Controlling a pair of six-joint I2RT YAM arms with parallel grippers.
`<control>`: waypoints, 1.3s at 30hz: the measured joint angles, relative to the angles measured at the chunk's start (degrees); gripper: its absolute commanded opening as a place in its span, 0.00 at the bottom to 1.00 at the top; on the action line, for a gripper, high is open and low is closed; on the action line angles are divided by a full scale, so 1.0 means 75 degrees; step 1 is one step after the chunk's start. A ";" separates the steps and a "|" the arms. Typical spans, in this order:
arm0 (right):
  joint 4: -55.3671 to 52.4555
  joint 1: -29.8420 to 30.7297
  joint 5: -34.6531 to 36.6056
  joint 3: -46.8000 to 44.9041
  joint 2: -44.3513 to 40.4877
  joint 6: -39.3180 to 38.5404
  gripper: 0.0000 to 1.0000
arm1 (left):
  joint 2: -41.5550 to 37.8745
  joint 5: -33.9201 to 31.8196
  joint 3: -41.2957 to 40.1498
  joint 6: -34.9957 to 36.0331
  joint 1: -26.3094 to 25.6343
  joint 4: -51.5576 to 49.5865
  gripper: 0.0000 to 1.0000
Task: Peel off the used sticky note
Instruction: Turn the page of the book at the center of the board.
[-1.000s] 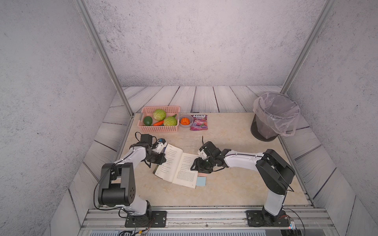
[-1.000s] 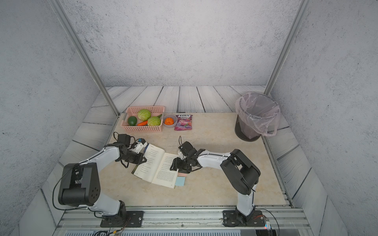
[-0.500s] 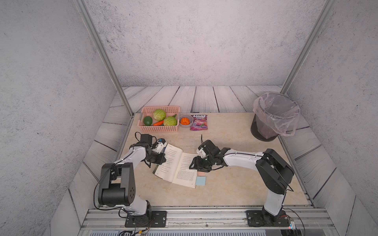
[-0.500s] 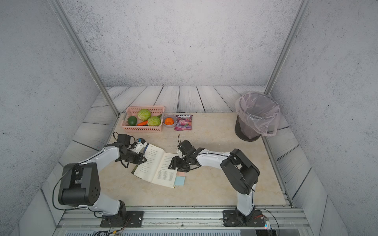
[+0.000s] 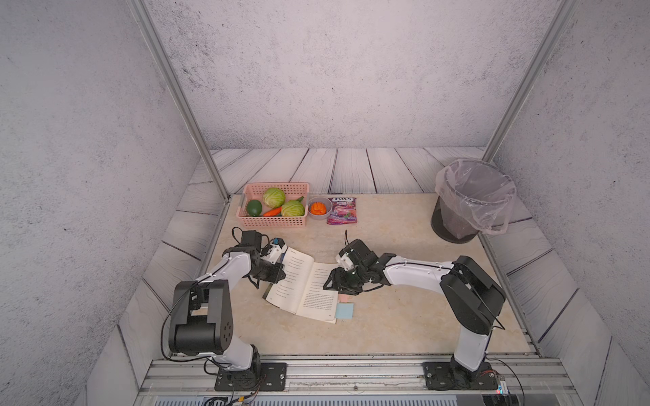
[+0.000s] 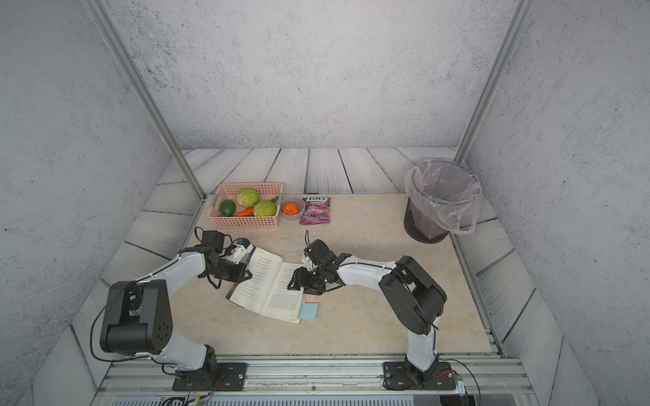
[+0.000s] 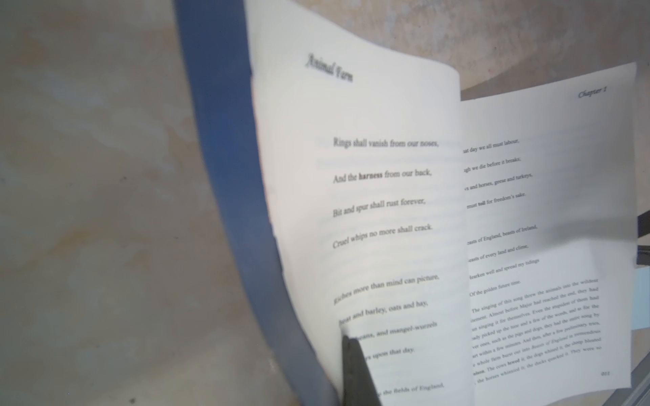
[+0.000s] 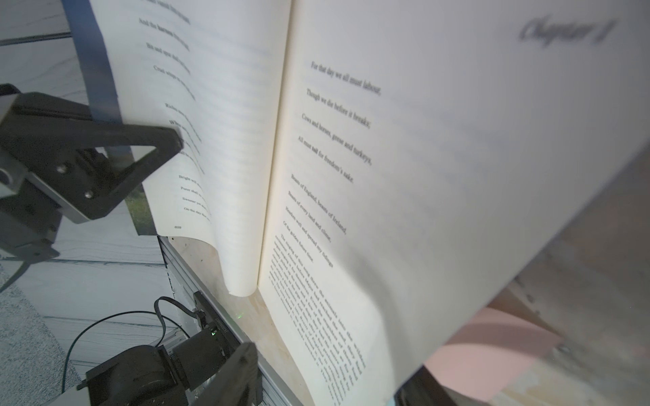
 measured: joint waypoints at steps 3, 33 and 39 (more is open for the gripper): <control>-0.0044 0.0020 0.0012 0.0023 0.0000 -0.0029 0.64 | 0.0000 0.0000 0.0000 0.0000 0.0000 0.0000 0.00; -0.1026 0.0289 0.0184 0.0979 -0.0003 -0.0525 0.64 | 0.0000 0.0000 0.0000 0.0000 0.0000 0.0000 0.00; -0.1244 0.0364 0.0172 0.1294 -0.0003 -0.0644 0.64 | 0.0000 0.0000 0.0000 0.0003 0.0000 0.0003 0.00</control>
